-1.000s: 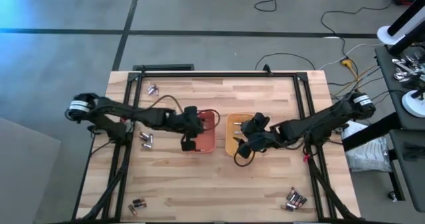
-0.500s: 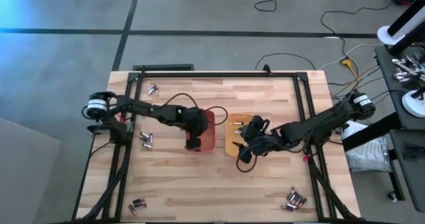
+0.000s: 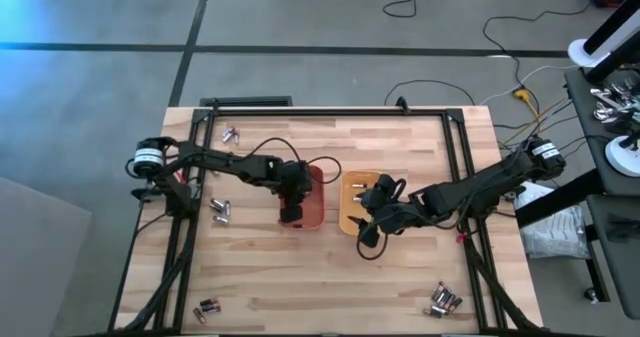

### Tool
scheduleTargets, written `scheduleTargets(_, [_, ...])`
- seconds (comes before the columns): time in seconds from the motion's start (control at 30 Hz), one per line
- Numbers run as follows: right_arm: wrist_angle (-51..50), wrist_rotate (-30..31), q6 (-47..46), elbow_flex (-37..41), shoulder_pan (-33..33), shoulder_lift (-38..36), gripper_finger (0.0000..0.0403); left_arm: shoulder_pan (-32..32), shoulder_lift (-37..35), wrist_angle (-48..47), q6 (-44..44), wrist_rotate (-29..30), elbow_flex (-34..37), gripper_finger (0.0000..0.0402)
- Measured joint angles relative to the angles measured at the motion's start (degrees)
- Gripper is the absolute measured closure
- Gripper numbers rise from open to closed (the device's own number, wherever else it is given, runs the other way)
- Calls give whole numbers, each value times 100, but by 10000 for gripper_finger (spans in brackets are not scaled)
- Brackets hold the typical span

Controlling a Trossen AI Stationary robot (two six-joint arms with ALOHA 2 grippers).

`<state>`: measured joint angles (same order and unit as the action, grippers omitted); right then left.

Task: Sort batteries
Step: Put the brown-black battery into the orange bin

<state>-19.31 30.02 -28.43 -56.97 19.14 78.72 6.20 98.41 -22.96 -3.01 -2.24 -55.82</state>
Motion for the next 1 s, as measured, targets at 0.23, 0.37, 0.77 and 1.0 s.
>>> scheduleTargets(0.23, [30,2,14,0,-2,15,87,9,22,43,104,-25,3,357])
scheduleTargets(0.37, [28,0,-1,0,-2,15,83,47,201,218,85,35,-5,357])
scheduleTargets(0.77, [16,1,-5,2,-2,17,94,83,387,122,40,-10,-222,356])
scheduleTargets(1.0, [9,2,1,4,-2,17,74,83,378,72,-88,-20,-220,349])
